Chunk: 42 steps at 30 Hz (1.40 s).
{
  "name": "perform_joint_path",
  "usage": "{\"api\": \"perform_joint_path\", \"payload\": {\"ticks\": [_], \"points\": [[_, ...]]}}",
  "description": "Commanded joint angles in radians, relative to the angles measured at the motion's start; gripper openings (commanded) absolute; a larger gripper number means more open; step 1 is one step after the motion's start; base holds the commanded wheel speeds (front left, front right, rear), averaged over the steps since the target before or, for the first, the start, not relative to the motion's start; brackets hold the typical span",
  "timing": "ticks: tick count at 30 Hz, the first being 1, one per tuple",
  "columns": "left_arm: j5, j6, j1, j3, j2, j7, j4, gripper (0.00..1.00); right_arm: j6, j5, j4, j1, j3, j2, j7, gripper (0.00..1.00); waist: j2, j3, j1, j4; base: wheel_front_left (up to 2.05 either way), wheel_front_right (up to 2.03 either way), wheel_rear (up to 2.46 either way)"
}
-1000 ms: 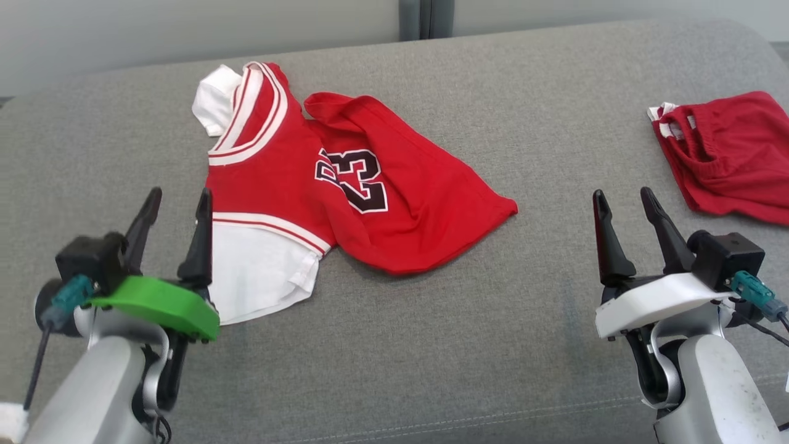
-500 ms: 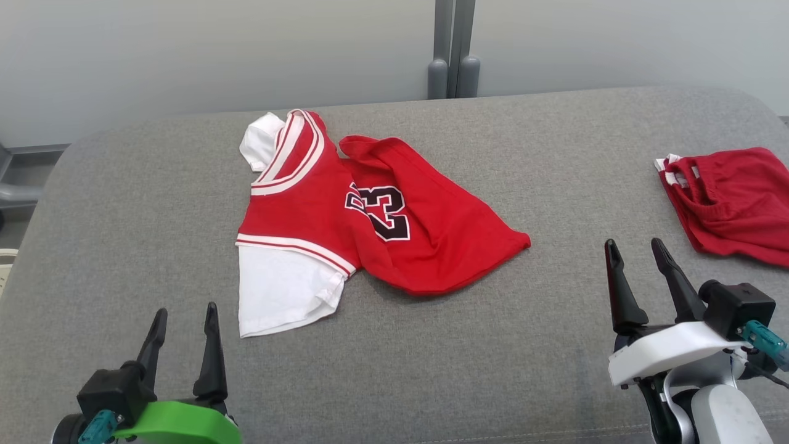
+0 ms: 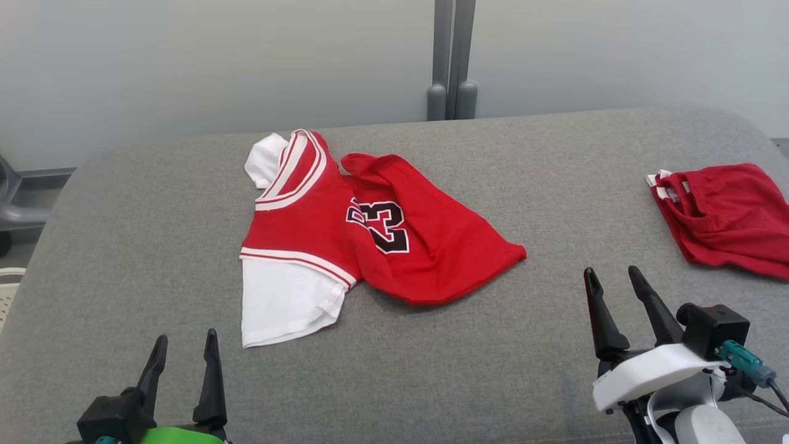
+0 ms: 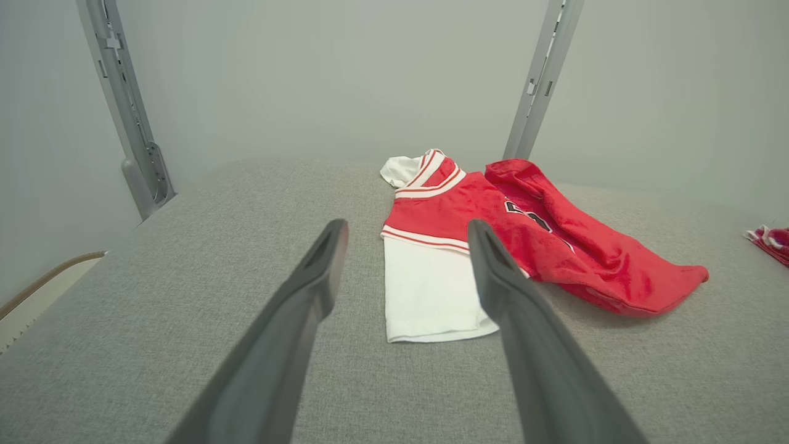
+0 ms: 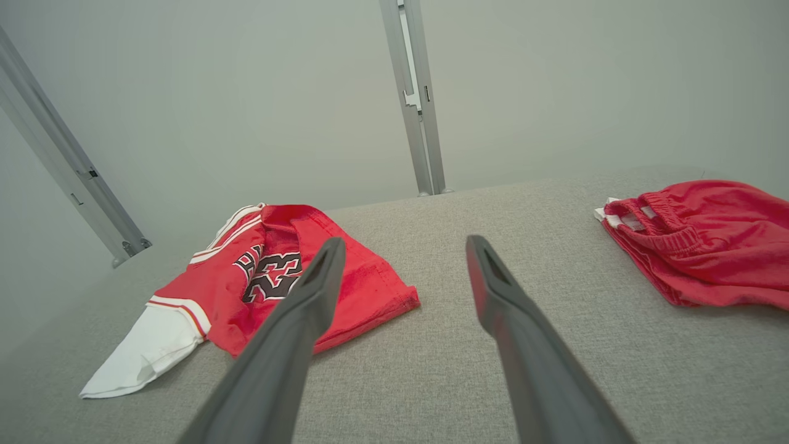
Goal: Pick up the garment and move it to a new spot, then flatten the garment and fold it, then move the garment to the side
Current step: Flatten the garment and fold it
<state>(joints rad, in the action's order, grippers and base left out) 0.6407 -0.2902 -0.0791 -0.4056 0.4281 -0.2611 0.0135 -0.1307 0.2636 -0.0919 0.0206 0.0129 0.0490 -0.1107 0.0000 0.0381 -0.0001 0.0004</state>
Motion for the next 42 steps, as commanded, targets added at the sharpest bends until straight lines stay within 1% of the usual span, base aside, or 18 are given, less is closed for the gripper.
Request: {"api": "perform_joint_path", "payload": {"ticks": [1, 10, 16, 23, 25, 30, 34, 38, 42], "points": [[0.003, 0.008, -0.019, 0.006, -0.002, -0.004, -0.006, 1.0, 0.0, 0.01, -0.011, -0.014, 0.005, 0.003, -0.01, 1.0, 0.0, 0.009, 0.0001, -0.004, 0.0, 0.0, 0.0], [0.002, 0.024, -0.023, 0.006, -0.016, -0.004, -0.025, 1.0, 0.0, 0.012, -0.048, 0.0, 0.015, 0.003, -0.027, 1.0, 0.0, 0.019, 0.0001, -0.003, 0.0, 0.0, 0.0], [-0.004, 0.027, -0.02, 0.009, -0.018, -0.004, -0.032, 1.0, 0.0, 0.011, -0.051, 0.004, 0.016, 0.003, -0.029, 1.0, 0.0, 0.016, 0.0001, -0.001, 0.0, 0.0, 0.0], [0.014, 0.045, -0.002, -0.007, -0.025, 0.017, -0.072, 1.0, 0.0, 0.014, -0.047, 0.007, 0.017, 0.003, -0.024, 1.0, 0.0, 0.006, 0.0001, -0.002, 0.0, 0.0, 0.0], [0.03, 0.057, 0.014, -0.015, -0.036, 0.039, -0.093, 1.0, 0.0, 0.016, -0.046, 0.009, 0.018, 0.003, -0.023, 1.0, 0.0, 0.0, 0.0001, -0.002, 0.0, 0.0, 0.0], [0.089, 0.102, 0.069, -0.025, -0.069, 0.096, -0.176, 1.0, 0.0, 0.013, -0.04, 0.017, 0.02, 0.003, -0.016, 1.0, 0.0, -0.02, 0.0001, -0.001, 0.0, 0.0, 0.0], [0.131, 0.135, 0.138, -0.035, -0.098, 0.152, -0.279, 1.0, 0.0, 0.008, -0.034, 0.025, 0.029, 0.003, -0.009, 1.0, 0.0, -0.042, 0.0001, -0.001, 0.0, 0.0, 0.0], [0.168, 0.171, 0.22, -0.03, -0.137, 0.187, -0.38, 1.0, 0.0, 0.003, -0.022, 0.04, 0.036, 0.003, -0.005, 1.0, 0.0, -0.08, 0.0001, -0.002, 0.0, 0.0, 0.0], [0.233, 0.197, 0.299, 0.0, -0.186, 0.209, -0.487, 1.0, 0.0, -0.003, -0.015, 0.06, 0.042, 0.003, -0.003, 1.0, 0.0, -0.117, 0.0001, -0.007, 0.0, 0.0, 0.0]]}}
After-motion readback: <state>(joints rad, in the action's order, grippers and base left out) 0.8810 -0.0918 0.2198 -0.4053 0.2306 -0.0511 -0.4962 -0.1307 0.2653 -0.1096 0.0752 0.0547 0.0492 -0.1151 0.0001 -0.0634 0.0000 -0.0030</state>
